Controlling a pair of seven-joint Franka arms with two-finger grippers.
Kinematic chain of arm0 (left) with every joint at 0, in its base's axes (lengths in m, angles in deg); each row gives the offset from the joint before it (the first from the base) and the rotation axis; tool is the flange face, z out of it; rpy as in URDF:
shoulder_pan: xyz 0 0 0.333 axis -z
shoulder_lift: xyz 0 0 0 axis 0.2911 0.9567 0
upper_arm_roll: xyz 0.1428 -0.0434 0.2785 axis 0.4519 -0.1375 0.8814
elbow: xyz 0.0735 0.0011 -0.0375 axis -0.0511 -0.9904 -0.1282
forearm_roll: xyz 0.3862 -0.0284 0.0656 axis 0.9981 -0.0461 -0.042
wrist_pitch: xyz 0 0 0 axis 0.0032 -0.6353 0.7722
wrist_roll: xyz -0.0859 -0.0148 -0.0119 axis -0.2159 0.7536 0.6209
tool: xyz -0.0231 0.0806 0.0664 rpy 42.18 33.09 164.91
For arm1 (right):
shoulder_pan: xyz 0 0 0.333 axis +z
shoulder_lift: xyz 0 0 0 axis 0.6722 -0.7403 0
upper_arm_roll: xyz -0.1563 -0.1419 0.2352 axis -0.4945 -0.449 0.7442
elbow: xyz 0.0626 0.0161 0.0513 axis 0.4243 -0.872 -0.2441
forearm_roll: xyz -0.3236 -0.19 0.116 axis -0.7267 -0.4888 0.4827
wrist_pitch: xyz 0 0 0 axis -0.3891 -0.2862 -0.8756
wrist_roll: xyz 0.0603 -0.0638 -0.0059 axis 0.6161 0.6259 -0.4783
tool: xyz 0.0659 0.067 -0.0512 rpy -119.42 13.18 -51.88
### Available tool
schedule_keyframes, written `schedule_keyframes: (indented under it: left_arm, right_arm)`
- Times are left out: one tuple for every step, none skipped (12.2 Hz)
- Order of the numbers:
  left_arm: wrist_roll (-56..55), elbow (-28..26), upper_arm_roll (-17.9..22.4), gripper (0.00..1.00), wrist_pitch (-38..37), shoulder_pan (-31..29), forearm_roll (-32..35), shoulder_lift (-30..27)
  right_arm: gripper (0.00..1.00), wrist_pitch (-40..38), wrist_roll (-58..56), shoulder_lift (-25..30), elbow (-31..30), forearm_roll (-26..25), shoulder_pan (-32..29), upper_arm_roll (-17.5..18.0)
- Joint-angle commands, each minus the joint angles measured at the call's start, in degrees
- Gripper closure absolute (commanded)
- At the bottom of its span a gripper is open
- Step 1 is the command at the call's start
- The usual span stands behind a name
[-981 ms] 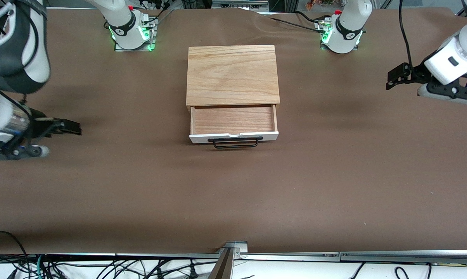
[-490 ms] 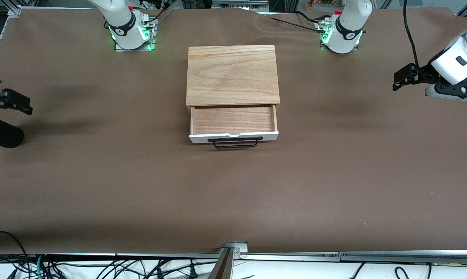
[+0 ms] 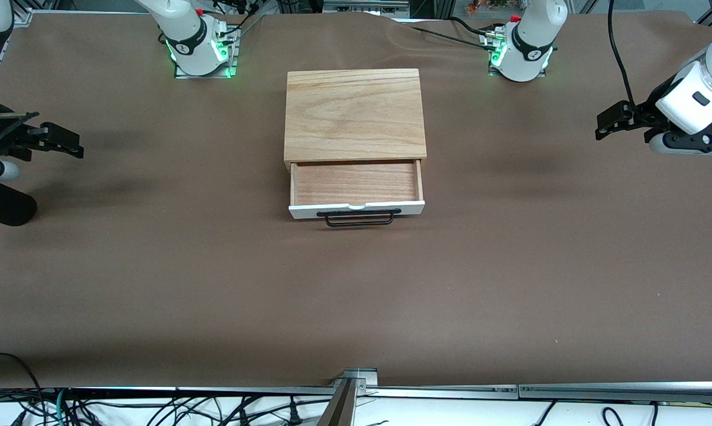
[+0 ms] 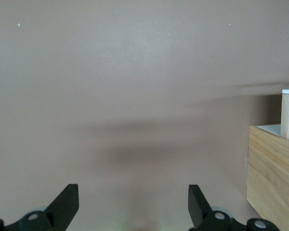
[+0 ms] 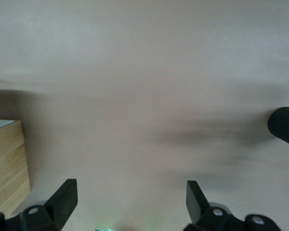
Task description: Pull top drawer with both arms simultaneously
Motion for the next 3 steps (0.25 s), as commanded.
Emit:
schedule_keyframes:
  left_arm:
    - [-1.1,1.3,-0.2,0.0,-1.5,0.0,-0.8,0.2]
    - [-1.9,1.3,-0.3,0.0,-1.6,0.0,-0.7,0.3]
    - [-3.2,1.3,-0.4,0.0,-1.6,0.0,-0.6,0.3]
  right_arm:
    - [0.0,-0.1,-0.1,-0.4,1.1,0.5,-1.8,1.1]
    - [0.0,0.0,0.0,-0.4,1.1,0.5,-1.8,1.1]
    - [0.0,0.0,0.0,-0.4,1.1,0.5,-1.8,1.1]
